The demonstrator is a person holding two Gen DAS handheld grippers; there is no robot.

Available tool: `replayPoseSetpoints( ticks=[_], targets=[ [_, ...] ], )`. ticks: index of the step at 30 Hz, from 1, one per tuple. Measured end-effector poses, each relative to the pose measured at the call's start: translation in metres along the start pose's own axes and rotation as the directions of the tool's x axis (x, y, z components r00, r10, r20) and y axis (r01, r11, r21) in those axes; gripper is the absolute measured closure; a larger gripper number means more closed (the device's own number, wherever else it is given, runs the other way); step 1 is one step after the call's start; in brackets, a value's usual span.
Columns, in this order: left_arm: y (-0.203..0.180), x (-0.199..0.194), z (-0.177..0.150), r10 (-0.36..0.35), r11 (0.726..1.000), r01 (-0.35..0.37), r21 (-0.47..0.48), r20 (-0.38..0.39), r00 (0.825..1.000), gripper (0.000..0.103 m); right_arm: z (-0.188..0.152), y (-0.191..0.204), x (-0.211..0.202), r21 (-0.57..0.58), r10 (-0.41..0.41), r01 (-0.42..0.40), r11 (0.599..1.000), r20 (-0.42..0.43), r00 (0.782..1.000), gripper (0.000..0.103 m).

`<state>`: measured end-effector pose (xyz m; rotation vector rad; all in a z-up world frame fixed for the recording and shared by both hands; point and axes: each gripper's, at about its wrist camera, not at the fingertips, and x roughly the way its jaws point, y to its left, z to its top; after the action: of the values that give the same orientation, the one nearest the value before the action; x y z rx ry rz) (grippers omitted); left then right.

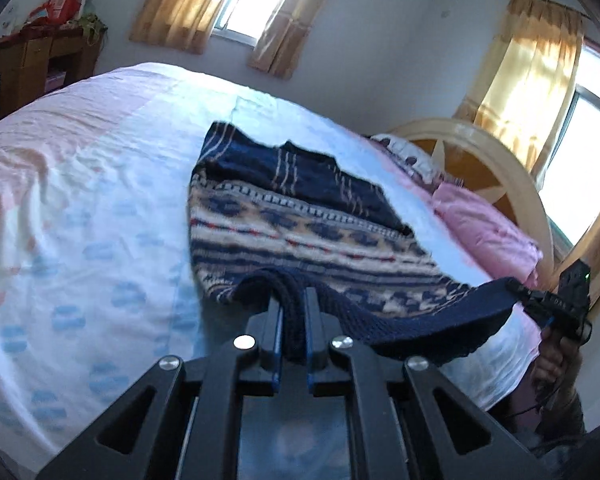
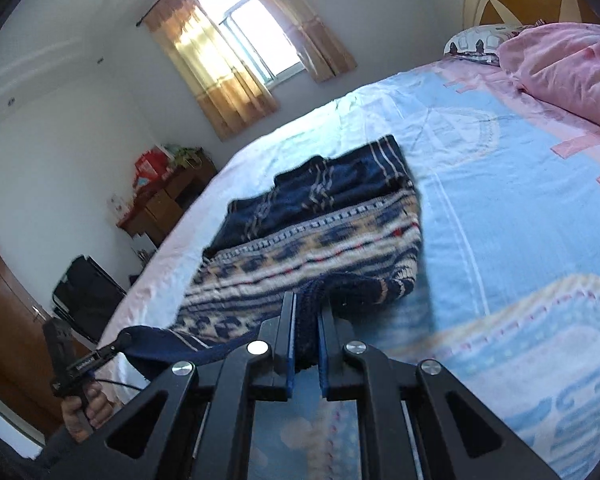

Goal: Fold small clothes
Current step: 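Lift the hem with both tools and fold it over toward the collar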

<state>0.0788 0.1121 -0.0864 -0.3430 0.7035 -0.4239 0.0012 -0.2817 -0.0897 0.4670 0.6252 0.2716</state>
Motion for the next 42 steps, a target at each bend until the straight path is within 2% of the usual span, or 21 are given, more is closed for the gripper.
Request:
replayPoseSetpoints(
  ticks=[7, 14, 24, 35, 42],
  targets=[
    [-0.012, 0.002, 0.036, -0.027, 1.000, 0.026, 0.014, 0.074, 0.997, 0.094, 0.032, 0.017, -0.009, -0.025, 0.019, -0.018, 1.000, 0.068, 0.998, 0.095],
    [-0.007, 0.021, 0.068, -0.043, 0.999, 0.044, -0.010, 0.085, 0.995, 0.094, 0.057, 0.021, 0.007, -0.021, 0.035, -0.034, 0.999, 0.076, 0.996, 0.095],
    [0.003, 0.075, 0.125, -0.033, 0.999, 0.036, -0.041, 0.087, 0.996, 0.094, 0.116, 0.005, 0.057, 0.029, 0.011, -0.014, 0.999, 0.089, 0.996, 0.095],
    [0.024, 0.134, 0.182, -0.037, 0.994, 0.045, -0.097, 0.080, 0.996, 0.094, 0.175, -0.014, 0.126, 0.059, -0.033, 0.031, 0.998, 0.044, 0.998, 0.095],
    [0.041, 0.169, 0.207, -0.017, 0.991, 0.025, -0.130, 0.062, 0.998, 0.094, 0.208, -0.022, 0.174, 0.066, -0.056, 0.056, 0.996, -0.001, 0.998, 0.095]
  ],
)
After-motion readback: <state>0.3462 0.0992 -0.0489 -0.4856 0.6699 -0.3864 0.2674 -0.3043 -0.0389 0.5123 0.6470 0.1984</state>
